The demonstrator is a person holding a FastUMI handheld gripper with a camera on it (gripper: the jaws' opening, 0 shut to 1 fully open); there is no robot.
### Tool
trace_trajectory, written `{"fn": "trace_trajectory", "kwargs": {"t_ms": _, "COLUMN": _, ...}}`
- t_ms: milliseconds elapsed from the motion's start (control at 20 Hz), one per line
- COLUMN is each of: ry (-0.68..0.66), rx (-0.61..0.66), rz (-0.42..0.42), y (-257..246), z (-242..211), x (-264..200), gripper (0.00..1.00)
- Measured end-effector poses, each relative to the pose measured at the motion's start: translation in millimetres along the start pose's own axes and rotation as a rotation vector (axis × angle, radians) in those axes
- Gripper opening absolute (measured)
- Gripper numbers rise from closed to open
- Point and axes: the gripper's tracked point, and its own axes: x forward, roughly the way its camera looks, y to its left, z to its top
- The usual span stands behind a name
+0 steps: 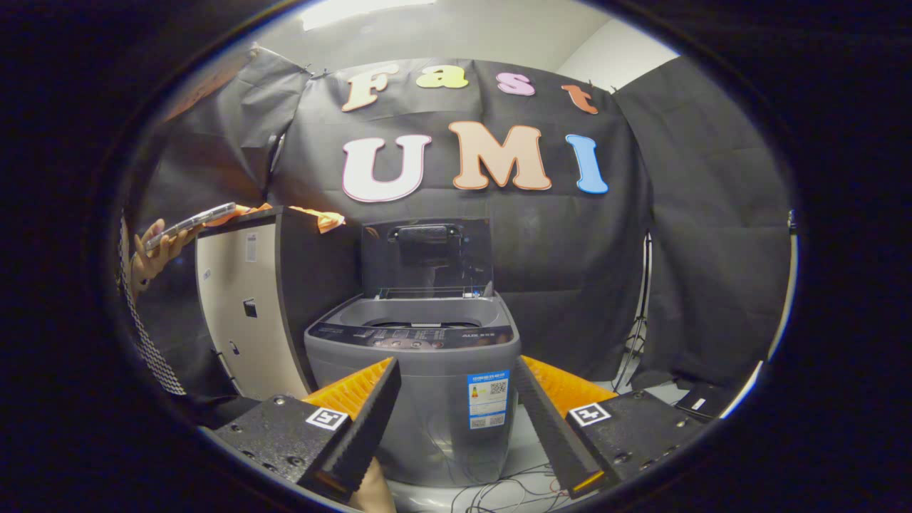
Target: Put the clothes into the washing machine and then close the washing machine lid.
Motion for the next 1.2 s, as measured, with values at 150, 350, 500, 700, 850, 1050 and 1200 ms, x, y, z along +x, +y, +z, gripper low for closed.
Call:
{"fn": "trace_trajectory", "kwargs": {"t_ms": 150, "ry": 0.0, "rx": 0.0, "rz": 0.0, "y": 0.2, "z": 0.7, "x": -0.8, "gripper": 0.97}}
{"fn": "trace_trajectory", "kwargs": {"t_ms": 350, "ry": 0.0, "rx": 0.002, "rz": -0.005, "y": -0.7, "z": 0.7, "x": -0.3, "gripper": 0.97}}
{"fn": "trace_trajectory", "kwargs": {"t_ms": 500, "ry": 0.0, "rx": 0.006, "rz": -0.016, "y": -2.3, "z": 0.6, "x": -0.4, "gripper": 0.97}}
{"fn": "trace_trajectory", "kwargs": {"t_ms": 700, "ry": -0.012, "rx": 0.042, "rz": -0.074, "y": -0.3, "z": 9.2, "x": 5.4, "gripper": 0.97}}
{"fn": "trace_trajectory", "kwargs": {"t_ms": 850, "ry": -0.069, "rx": 0.137, "rz": -0.034, "y": 26.5, "z": 54.7, "x": 29.9, "gripper": 0.97}}
{"fn": "trace_trajectory", "kwargs": {"t_ms": 1050, "ry": -0.123, "rx": 0.186, "rz": 0.027, "y": 63.8, "z": 144.0, "x": 78.7, "gripper": 0.97}}
{"fn": "trace_trajectory", "kwargs": {"t_ms": 1200, "ry": -0.146, "rx": 0.134, "rz": 0.119, "y": 111.6, "z": 208.5, "x": 113.5, "gripper": 0.96}}
